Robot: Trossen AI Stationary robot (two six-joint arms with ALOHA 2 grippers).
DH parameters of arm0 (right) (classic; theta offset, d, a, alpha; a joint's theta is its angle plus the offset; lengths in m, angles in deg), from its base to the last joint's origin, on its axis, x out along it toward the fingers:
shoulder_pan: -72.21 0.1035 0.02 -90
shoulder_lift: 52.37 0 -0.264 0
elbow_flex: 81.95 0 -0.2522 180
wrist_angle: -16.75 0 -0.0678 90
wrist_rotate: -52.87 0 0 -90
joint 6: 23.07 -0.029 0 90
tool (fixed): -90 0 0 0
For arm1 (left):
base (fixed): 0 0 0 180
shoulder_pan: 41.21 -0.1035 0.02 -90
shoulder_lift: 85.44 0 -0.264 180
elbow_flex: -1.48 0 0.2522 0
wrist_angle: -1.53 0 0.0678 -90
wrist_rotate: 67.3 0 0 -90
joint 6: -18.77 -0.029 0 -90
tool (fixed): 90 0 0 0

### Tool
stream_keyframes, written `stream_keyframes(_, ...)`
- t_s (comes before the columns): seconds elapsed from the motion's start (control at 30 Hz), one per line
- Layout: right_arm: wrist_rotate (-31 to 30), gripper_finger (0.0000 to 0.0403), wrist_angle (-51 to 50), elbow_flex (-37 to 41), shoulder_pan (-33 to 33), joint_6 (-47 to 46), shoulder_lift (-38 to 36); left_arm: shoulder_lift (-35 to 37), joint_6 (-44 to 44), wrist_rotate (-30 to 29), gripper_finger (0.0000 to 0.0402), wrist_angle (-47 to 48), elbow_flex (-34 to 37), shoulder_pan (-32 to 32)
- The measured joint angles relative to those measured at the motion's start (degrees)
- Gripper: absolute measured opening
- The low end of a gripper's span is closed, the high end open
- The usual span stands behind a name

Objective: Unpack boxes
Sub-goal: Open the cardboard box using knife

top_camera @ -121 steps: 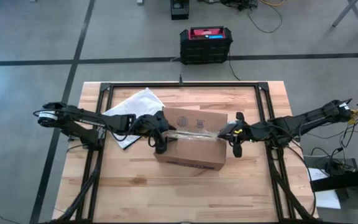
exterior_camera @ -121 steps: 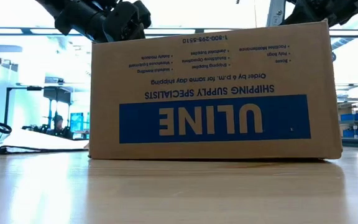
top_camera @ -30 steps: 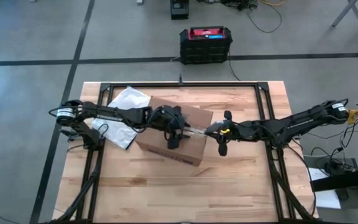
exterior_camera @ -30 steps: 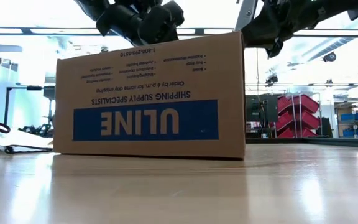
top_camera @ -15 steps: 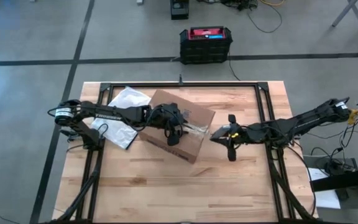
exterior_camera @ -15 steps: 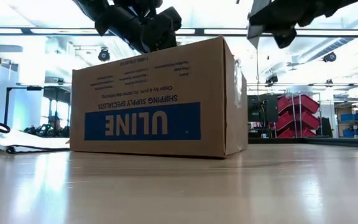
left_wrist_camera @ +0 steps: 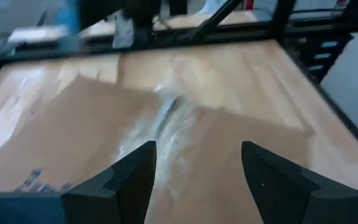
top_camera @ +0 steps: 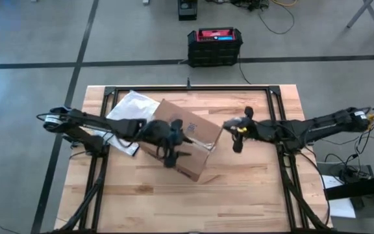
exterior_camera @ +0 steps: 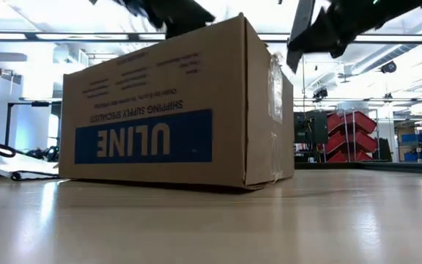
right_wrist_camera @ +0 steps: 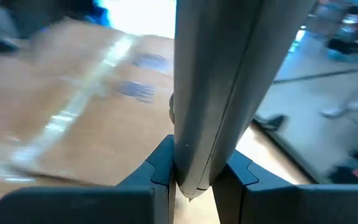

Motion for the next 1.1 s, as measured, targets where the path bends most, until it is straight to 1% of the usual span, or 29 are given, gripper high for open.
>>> stream_keyframes(0.07, 1.16, 0.0049, -1.32, 0.00, -3.63, 1.06, 1.09, 0.64, 1.82, -5.18, 0.0219, 2.51, -0.01, 4.15)
stream_keyframes(0.13, 2.91, 0.0049, -2.61, 0.00, -6.53, 1.98, 2.59, 1.08, 5.80, -10.26, 0.0219, 6.49, -0.06, 7.99)
stream_keyframes(0.23, 6.48, 0.0049, -1.48, 0.00, -9.53, 4.62, 5.38, 1.30, 15.87, -17.01, 0.0219, 14.29, -0.08, 12.94)
stream_keyframes(0.37, 9.90, 0.0049, 0.56, 0.00, -12.03, 7.43, 9.26, 1.43, 31.65, -23.17, 0.0219, 23.70, -0.40, 17.97)
stream_keyframes(0.47, 10.02, 0.0049, 0.01, -0.01, -12.35, 7.98, 11.46, 1.54, 41.60, -26.36, 0.0219, 29.39, -0.56, 20.92)
stream_keyframes(0.53, 12.48, 0.0049, 0.20, -0.02, -11.63, 7.65, 12.10, 1.61, 46.39, -28.45, 0.0219, 32.53, -0.59, 22.38)
stream_keyframes(0.6, 15.70, 0.0049, 1.16, 0.00, -9.87, 6.60, 12.48, 1.63, 47.59, -30.79, 0.0219, 34.48, -0.50, 23.52)
stream_keyframes(0.63, 15.99, 0.0049, 2.02, -0.02, -8.59, 6.05, 12.78, 1.79, 47.60, -31.86, 0.0219, 34.70, -0.44, 23.83)
stream_keyframes(0.77, 15.61, 0.0049, 3.85, -0.02, -2.72, 4.16, 13.94, 2.75, 46.31, -33.98, 0.0219, 35.83, -0.32, 23.87)
stream_keyframes(0.83, 14.44, 0.0049, 4.49, -0.02, 0.30, 2.46, 14.56, 3.31, 45.59, -35.01, 0.0219, 37.01, -0.27, 23.91)
stream_keyframes(0.97, 14.81, 0.0049, 3.86, -0.01, 5.96, -0.49, 14.32, 5.76, 46.40, -33.27, 0.0219, 38.13, -1.06, 24.37)
stream_keyframes(1.03, 16.33, 0.0049, 4.35, 0.00, 7.44, -1.09, 13.34, 7.19, 48.41, -32.63, 0.0219, 38.10, -2.45, 24.88)
stream_keyframes(1.1, 16.31, 0.0049, 4.46, -0.02, 8.00, -1.04, 11.59, 8.44, 51.19, -30.83, 0.0219, 40.96, -3.87, 25.72)
